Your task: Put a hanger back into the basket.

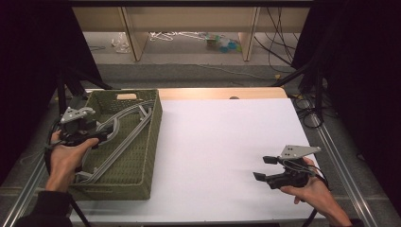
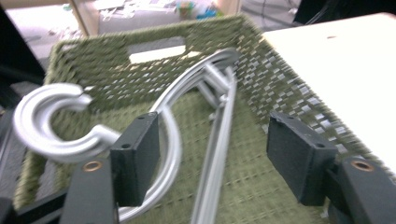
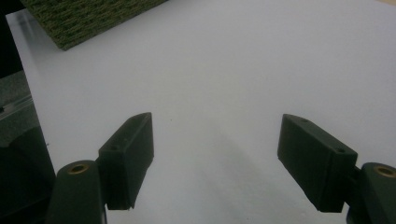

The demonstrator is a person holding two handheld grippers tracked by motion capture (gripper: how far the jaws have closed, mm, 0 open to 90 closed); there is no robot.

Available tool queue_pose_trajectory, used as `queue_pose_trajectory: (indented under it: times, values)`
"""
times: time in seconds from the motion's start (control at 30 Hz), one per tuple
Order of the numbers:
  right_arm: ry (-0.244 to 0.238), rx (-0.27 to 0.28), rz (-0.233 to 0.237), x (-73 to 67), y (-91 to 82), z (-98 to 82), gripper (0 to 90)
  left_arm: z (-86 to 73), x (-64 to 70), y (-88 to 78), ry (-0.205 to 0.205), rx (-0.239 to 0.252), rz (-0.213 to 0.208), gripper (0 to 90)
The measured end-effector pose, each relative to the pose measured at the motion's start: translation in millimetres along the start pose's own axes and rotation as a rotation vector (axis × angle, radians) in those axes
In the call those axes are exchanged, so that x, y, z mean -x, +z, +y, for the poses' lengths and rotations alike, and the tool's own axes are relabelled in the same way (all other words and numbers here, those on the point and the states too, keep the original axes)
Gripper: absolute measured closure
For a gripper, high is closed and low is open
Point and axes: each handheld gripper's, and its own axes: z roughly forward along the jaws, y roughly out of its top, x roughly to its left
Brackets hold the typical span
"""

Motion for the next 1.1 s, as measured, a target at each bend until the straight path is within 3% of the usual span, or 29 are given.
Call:
queue_pose_trajectory:
  times: [0.27, 0.53, 0.73, 0.77, 0.9, 1.1]
  values:
    - [-0.001, 0.017, -0.006, 0.9, 1.4, -0.2, 27.3, 5.8, 22.3, -11.4, 0.016, 0.058, -0.061, 30.1]
    - [0.002, 0.030, -0.005, 0.9, 1.9, -0.3, 26.5, 5.7, 57.5, -18.3, 0.050, 0.087, -0.134, 23.7]
    - [0.009, 0.039, -0.007, 0.7, 2.6, -0.2, 25.4, 1.9, 83.4, -14.6, 0.067, 0.102, -0.191, 20.2]
    - [0.007, 0.042, -0.008, 0.7, 2.8, -0.2, 24.8, 1.6, 88.0, -13.3, 0.089, 0.106, -0.206, 20.2]
    - [0.017, 0.059, -0.006, 1.2, 3.1, -0.7, 23.9, 0.2, 104.6, -8.8, 0.099, 0.107, -0.243, 19.4]
    - [0.023, 0.068, 0.001, 3.5, 5.3, -2.7, 22.9, -2.3, 127.9, -0.5, 0.147, 0.126, -0.296, 19.1]
